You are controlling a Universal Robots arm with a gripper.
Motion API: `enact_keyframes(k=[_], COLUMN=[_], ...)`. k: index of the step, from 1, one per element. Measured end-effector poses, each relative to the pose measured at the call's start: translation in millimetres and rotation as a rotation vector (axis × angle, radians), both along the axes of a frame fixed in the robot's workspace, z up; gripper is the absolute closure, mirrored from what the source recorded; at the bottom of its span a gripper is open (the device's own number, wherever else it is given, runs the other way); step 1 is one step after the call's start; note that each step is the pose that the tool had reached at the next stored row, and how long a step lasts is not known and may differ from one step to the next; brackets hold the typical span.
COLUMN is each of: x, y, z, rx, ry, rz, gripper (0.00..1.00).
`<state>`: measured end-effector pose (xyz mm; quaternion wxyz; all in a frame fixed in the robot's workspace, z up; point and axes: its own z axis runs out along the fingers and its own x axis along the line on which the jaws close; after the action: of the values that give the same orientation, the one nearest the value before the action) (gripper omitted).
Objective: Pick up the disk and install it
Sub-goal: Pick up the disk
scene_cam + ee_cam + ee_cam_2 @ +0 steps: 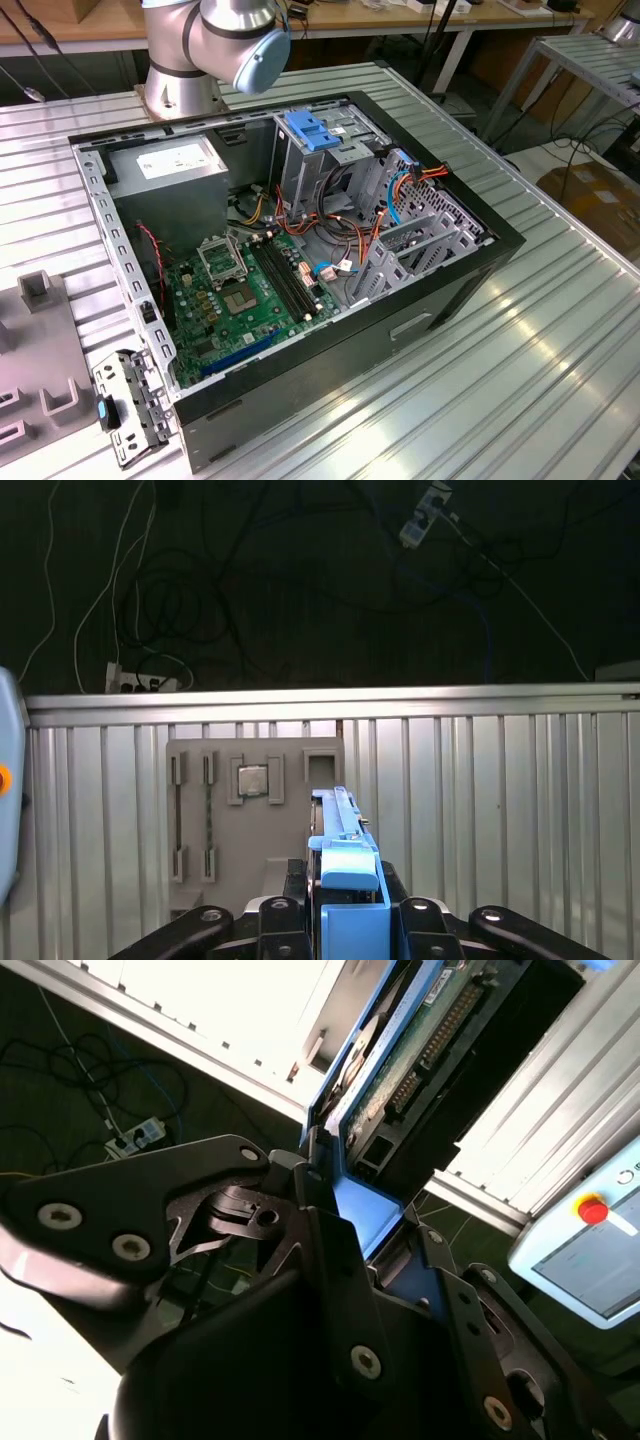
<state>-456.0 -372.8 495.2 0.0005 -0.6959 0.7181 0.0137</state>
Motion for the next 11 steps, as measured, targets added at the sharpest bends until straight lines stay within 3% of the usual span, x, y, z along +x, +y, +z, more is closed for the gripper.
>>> enact_keyframes(k=[11], x=[13.6], y=[0.0], z=[0.0], rx=[-0.0001], ry=[0.0001], rz=[0.0], gripper=[0.63])
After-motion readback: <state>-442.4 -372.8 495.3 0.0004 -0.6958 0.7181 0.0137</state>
